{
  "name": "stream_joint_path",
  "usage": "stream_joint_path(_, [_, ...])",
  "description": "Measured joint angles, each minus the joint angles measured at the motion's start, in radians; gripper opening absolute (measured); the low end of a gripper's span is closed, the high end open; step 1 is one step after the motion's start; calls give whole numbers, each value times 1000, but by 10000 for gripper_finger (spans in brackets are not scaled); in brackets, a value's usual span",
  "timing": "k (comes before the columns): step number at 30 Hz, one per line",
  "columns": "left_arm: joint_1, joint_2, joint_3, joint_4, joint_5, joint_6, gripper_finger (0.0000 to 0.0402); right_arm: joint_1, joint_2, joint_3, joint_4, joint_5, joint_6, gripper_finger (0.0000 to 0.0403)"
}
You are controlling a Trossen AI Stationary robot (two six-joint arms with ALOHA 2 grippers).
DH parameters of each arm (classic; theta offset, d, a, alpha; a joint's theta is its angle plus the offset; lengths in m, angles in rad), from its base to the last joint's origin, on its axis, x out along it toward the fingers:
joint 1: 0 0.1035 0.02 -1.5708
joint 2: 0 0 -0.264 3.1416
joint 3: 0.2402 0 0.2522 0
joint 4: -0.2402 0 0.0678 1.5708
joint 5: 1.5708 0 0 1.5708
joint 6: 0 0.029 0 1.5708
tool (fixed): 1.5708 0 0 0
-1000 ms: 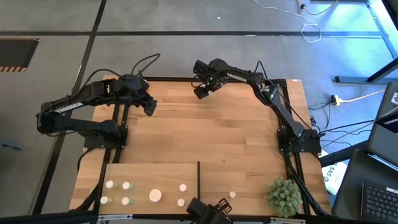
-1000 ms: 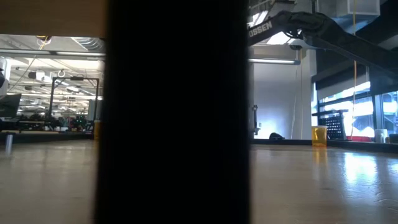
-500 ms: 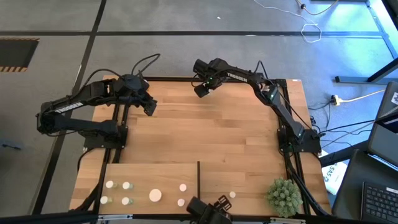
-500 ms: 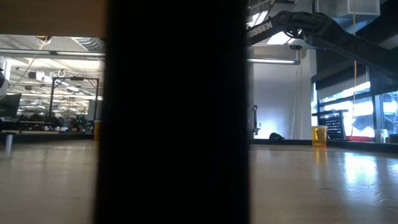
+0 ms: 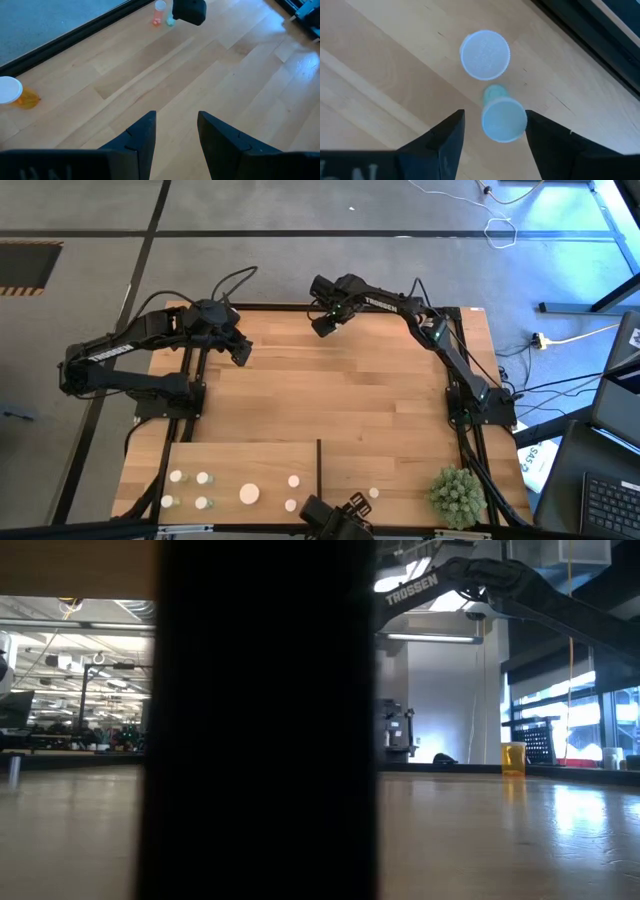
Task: Pick and place medicine bottles onto shelf by color
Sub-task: Put the blue pill bottle on the shelf aligned with the other blue pill bottle
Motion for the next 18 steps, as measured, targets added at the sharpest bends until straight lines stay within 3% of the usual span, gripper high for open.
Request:
stream_joint_path(10, [0,0,0,0,0,0,138,0,0,0,-1,0,3,204])
stream_joint_path(18, [0,0,0,0,0,0,138,0,0,0,-1,0,2,145])
